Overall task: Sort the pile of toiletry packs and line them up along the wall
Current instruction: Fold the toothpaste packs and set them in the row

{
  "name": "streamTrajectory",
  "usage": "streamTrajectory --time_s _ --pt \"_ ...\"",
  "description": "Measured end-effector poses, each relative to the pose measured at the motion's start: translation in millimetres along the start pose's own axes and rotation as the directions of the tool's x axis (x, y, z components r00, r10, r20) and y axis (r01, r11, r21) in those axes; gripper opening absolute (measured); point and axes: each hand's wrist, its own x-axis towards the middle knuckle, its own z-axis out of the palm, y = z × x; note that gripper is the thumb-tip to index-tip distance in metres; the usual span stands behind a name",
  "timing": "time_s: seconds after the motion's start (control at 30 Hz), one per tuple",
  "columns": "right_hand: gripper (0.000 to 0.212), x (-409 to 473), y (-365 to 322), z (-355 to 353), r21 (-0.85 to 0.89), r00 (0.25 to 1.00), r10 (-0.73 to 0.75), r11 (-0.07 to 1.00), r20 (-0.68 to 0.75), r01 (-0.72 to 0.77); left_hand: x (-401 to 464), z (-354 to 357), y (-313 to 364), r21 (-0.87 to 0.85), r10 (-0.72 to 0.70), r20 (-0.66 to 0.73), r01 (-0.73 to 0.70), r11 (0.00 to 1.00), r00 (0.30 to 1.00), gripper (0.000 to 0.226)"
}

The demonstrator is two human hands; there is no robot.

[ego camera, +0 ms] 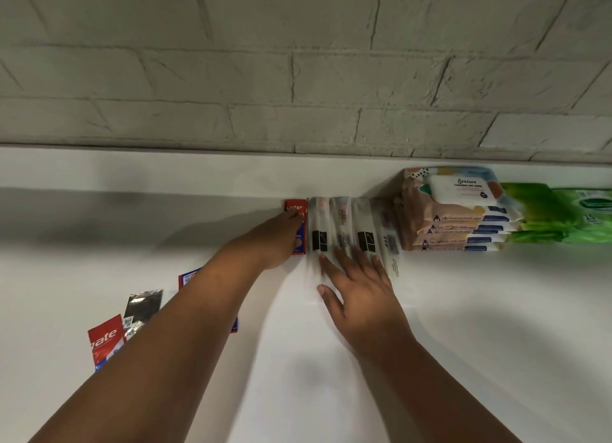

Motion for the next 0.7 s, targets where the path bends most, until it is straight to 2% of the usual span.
streamTrajectory --time_s 0.23,0.5,0.7 --pt "0.052 -0.6 -0.1 -1.3 0.000 1.000 0.000 1.000 0.004 0.000 1.6 9.7 -4.4 0.026 -0.014 0.012 0.014 1.000 1.000 0.057" --pt "0.051 -0.7 -0.8 -2.9 -0.006 1.000 -0.005 1.000 -0.007 0.005 3.1 17.2 -10.1 0.039 -0.007 -0.042 0.008 0.999 0.999 0.057" --pt "0.053 -3.4 -2.4 -8.1 -0.021 0.997 -0.001 1.000 -0.077 0.000 -9.9 10.5 -11.8 -0.058 -0.033 -0.111 0.027 0.998 0.993 0.054"
